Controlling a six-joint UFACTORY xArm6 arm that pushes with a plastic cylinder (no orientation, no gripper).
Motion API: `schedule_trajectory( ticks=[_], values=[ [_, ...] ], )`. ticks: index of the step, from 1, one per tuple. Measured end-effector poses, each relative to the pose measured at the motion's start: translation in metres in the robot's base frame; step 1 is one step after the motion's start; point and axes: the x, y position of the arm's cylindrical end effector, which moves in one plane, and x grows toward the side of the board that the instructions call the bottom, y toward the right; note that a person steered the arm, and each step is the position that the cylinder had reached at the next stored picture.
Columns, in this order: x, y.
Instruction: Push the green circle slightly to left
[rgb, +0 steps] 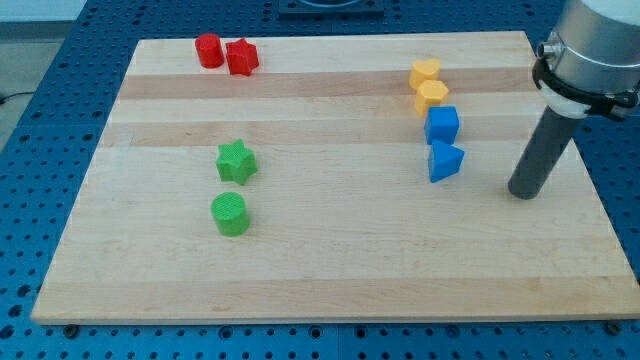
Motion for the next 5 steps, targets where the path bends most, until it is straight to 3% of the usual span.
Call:
schedule_trajectory(
  ticks=[3,5],
  values=[
    [0.006,-0.032],
    [0.045,-0.092]
  ],
)
